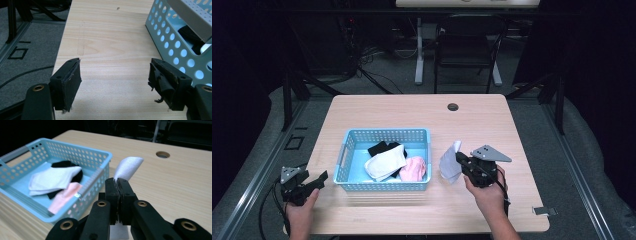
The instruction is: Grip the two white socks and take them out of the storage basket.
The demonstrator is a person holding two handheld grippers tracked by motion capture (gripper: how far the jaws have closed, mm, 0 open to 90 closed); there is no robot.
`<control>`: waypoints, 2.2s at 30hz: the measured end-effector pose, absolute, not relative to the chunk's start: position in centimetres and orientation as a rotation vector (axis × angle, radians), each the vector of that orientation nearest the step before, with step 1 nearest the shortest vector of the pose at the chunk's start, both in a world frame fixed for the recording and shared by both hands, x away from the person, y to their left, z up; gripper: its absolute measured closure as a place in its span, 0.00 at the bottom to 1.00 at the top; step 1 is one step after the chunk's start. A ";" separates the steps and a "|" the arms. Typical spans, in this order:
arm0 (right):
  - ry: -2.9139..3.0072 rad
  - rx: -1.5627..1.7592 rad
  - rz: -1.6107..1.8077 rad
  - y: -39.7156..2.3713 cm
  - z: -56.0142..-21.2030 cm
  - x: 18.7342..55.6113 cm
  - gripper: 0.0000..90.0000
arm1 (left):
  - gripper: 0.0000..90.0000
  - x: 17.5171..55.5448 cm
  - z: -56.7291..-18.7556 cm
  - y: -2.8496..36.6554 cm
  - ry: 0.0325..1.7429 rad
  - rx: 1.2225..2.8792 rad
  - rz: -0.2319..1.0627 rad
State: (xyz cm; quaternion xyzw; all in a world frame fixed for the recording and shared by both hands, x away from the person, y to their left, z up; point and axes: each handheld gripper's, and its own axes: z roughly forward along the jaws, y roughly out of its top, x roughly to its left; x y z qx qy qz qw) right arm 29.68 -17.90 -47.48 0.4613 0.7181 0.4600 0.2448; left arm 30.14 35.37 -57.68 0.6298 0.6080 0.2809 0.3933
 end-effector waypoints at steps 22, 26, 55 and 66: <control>1.891 1.627 1.083 -24.7 -54.6 32.2 0.97 | 0.29 30.2 -57.8 35.4 1.543 1.593 0.708; 1.889 1.655 1.072 -25.1 -55.1 32.5 0.96 | 0.29 30.2 -57.7 35.4 1.548 1.594 0.709; 1.915 1.257 1.108 -18.1 -48.0 33.5 0.53 | 0.28 30.2 -57.7 35.4 1.551 1.594 0.708; 2.109 1.178 1.214 -9.6 -44.5 36.0 0.60 | 0.28 30.2 -57.7 35.5 1.546 1.586 0.707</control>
